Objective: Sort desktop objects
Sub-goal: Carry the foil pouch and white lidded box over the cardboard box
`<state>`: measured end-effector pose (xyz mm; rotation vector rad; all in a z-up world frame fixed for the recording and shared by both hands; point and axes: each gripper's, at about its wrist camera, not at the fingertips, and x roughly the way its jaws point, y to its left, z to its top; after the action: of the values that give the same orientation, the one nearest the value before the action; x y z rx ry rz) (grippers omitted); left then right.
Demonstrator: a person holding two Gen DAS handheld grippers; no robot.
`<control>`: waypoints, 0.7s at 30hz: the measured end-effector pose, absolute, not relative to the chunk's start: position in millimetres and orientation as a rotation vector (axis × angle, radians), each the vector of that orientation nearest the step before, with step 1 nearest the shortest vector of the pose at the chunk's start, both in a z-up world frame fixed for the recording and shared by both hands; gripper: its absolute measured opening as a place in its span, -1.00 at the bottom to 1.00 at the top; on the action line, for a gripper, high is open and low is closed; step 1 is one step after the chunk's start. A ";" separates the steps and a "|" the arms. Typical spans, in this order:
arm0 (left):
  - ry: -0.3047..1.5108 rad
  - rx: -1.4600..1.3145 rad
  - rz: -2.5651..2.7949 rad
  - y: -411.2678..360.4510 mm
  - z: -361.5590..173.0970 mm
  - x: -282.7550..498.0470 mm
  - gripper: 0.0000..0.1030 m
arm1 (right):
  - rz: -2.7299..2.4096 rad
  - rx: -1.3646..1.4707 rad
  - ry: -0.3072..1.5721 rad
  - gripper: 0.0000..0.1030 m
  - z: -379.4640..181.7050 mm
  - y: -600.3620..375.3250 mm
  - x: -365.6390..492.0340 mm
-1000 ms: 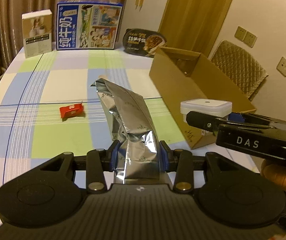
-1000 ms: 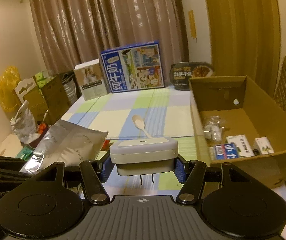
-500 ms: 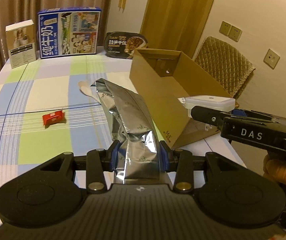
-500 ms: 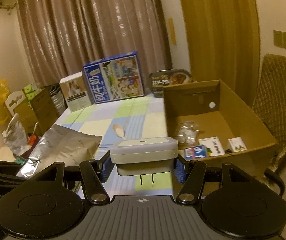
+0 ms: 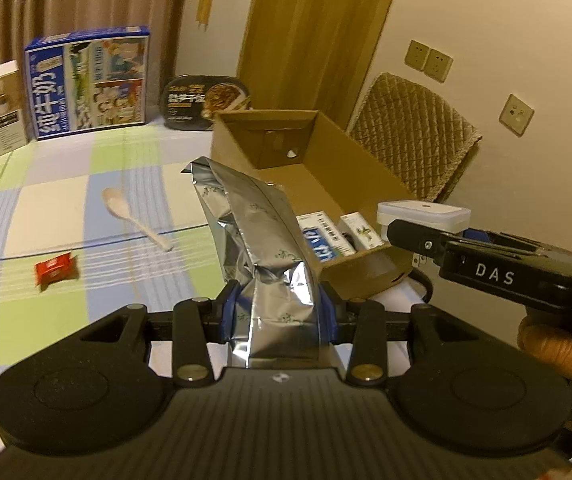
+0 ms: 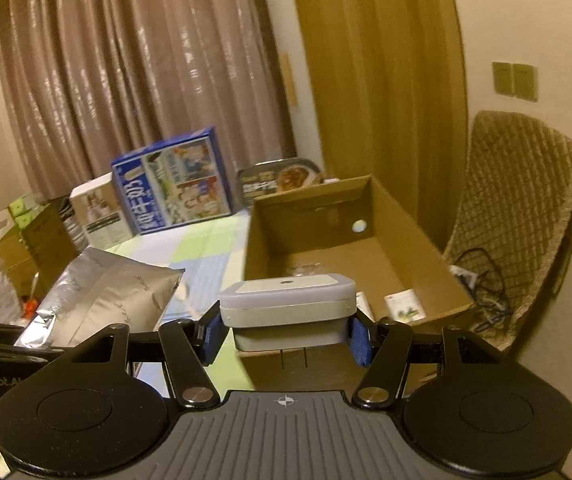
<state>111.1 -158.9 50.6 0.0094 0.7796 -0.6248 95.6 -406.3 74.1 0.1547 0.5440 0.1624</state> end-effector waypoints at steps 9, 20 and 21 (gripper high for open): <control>0.777 0.010 -0.668 -203.2 54.9 131.4 -0.31 | 0.119 0.149 0.524 0.12 78.9 -440.8 114.4; 0.783 0.007 -0.682 -252.2 53.2 164.3 -0.31 | 0.109 0.120 0.533 0.12 74.5 -464.3 146.2; 0.784 0.006 -0.681 -255.3 52.0 167.4 -0.31 | 0.109 0.116 0.534 0.12 73.7 -465.7 148.7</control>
<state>167.4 -255.3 52.0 0.0063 0.7839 -0.6812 148.7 -465.7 73.7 0.1165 0.5344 0.1095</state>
